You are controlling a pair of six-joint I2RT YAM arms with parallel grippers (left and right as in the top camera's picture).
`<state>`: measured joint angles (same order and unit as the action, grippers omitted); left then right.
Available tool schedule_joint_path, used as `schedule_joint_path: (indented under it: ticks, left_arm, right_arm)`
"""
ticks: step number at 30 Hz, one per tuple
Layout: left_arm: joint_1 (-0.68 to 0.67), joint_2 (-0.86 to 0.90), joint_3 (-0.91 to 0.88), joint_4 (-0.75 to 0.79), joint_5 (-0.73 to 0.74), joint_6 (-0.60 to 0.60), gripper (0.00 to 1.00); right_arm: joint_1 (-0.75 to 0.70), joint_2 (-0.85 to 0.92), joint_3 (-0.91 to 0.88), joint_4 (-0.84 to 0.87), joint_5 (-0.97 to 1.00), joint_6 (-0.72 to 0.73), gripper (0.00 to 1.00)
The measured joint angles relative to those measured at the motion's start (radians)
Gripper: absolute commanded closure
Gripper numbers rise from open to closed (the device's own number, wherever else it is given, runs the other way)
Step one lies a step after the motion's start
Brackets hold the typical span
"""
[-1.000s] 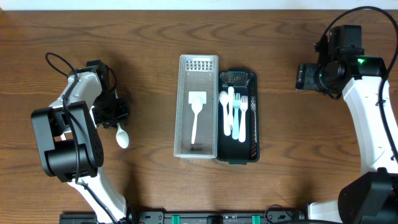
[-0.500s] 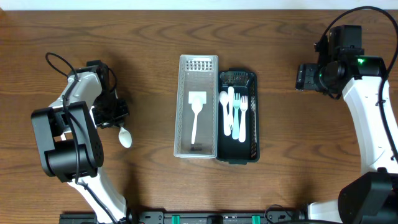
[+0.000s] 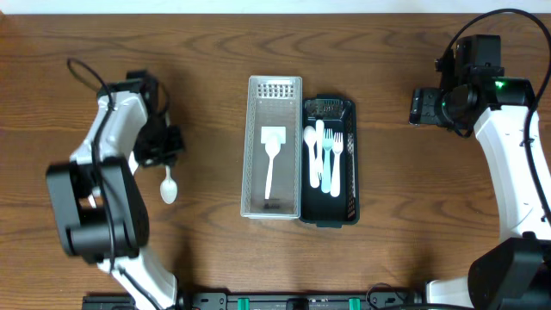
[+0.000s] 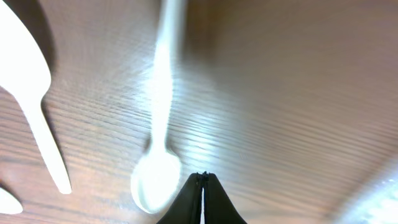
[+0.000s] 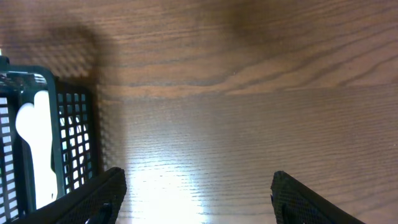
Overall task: Pack container
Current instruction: 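Lower the left gripper and grasp a white spoon by its handle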
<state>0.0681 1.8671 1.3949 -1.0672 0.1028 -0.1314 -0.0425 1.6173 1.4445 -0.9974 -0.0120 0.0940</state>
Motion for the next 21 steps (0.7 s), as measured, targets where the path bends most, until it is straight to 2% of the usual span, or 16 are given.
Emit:
schedule_joint_path:
  ticks: [6, 10, 13, 17, 19, 21]
  left_arm:
    - [-0.236, -0.278, 0.09, 0.048, 0.0, -0.018, 0.94]
    - [-0.378, -0.361, 0.099, 0.048, -0.021, -0.037, 0.94]
    - [-0.396, -0.343, 0.099, 0.03, -0.057, -0.05, 0.94]
    - [-0.349, -0.306, 0.095, 0.014, -0.096, -0.053, 0.94]
    - [-0.3, -0.303, 0.092, 0.01, -0.108, -0.048, 0.72]
    - [-0.237, -0.304, 0.092, 0.003, -0.116, -0.048, 0.67]
  right_arm:
    - [0.0, 0.0, 0.0, 0.003, 0.0, 0.0, 0.22]
    - [0.0, 0.0, 0.0, 0.003, 0.0, 0.0, 0.22]
    - [0.0, 0.0, 0.0, 0.002, 0.0, 0.0, 0.22]
    - [0.0, 0.0, 0.0, 0.001, 0.0, 0.0, 0.22]
    - [0.0, 0.0, 0.0, -0.001, 0.0, 0.0, 0.22]
    - [0.0, 0.0, 0.0, -0.001, 0.0, 0.0, 0.22]
